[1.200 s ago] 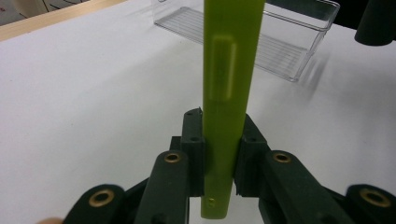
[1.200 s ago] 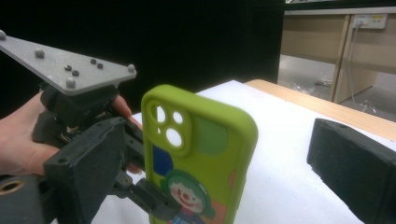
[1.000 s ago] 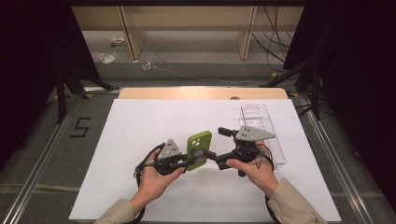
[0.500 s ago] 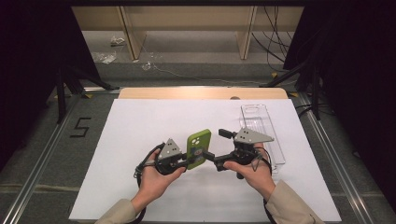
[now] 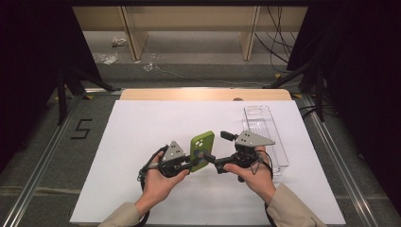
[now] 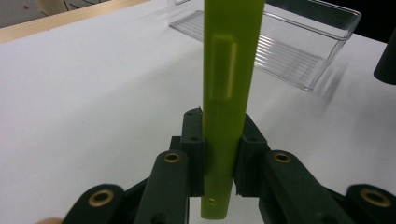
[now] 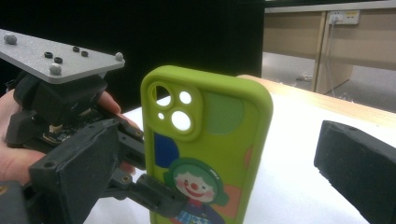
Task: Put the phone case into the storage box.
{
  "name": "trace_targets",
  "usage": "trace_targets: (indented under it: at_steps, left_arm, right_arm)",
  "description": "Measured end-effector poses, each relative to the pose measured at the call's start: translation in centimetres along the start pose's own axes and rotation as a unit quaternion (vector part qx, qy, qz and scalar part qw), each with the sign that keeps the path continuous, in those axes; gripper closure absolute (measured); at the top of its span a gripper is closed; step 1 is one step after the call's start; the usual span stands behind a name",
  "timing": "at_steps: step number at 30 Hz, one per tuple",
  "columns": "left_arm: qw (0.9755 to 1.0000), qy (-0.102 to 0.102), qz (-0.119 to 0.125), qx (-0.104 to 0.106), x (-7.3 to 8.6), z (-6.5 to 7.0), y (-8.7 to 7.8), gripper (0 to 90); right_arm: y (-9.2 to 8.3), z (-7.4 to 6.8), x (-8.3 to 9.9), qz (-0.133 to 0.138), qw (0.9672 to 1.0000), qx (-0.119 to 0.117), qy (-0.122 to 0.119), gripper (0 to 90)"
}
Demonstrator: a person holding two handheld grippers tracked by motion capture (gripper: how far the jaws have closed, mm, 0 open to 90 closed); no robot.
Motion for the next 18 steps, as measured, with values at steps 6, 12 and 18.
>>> trace_targets:
  at_steps: [6,12,18]
  left_arm:
    - [1.0,0.001,0.003,0.001,-0.2,0.18,0.18,76.9]
    - [1.0,0.003,0.002,0.0,-0.33,0.43,0.34,76.9]
    - [1.0,0.002,0.005,-0.002,-0.47,0.44,0.43,76.9]
  right_arm:
    - [0.15,0.04,0.01,0.002,1.0,0.003,0.005,1.9]
    - [0.22,0.13,-0.07,0.006,0.9999,0.015,0.007,2.1]
    - [0.6,-0.08,-0.11,0.006,0.9998,0.016,0.004,2.3]
Point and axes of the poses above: each handheld gripper's, and its own axes: y roughly forward along the jaws, x roughly out of its underside, z roughly to its right, the point moved 7 cm from there along y, roughly forward along the jaws, and after that the axes turned 6 degrees about -x, right-handed, at the moved point
